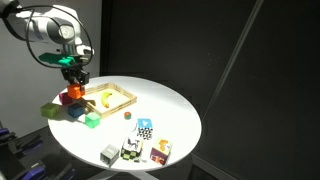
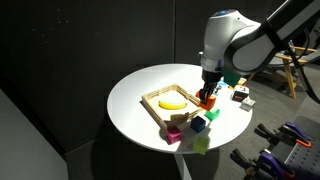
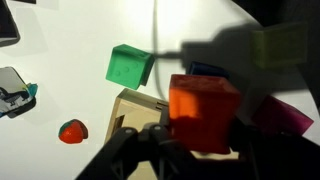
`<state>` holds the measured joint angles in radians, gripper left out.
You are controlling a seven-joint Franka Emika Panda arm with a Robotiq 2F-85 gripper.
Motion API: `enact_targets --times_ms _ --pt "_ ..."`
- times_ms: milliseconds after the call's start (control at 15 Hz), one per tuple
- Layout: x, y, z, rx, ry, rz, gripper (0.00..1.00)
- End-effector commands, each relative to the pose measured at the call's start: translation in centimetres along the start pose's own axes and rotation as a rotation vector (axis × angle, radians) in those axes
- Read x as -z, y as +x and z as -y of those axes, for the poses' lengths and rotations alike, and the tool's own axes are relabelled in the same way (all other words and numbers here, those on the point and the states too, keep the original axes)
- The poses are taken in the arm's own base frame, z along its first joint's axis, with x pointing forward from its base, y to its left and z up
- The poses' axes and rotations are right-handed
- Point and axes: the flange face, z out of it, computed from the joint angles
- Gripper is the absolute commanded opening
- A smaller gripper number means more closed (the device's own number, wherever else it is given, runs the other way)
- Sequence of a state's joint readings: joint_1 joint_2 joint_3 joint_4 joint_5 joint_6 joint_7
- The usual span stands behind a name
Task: Remove the orange block from the green block top and move it onto the blue block top
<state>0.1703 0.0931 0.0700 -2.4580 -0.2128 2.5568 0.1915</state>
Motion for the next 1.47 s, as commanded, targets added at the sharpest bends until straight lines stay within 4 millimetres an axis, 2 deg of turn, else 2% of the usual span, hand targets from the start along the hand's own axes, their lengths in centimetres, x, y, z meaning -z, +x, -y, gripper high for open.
enact_targets --times_ms 0,467,1000,1400 --pt "-0.5 0.5 0.8 0.042 -0.019 0.0 0.27" --pt "-3.2 1.3 1.6 0.004 -0.023 0.036 0.27" --pt "-5.4 2.4 3.6 -0.041 -0.028 0.048 0.27" --pt "-6.7 2.9 3.5 -0.048 -0.042 0.05 0.27"
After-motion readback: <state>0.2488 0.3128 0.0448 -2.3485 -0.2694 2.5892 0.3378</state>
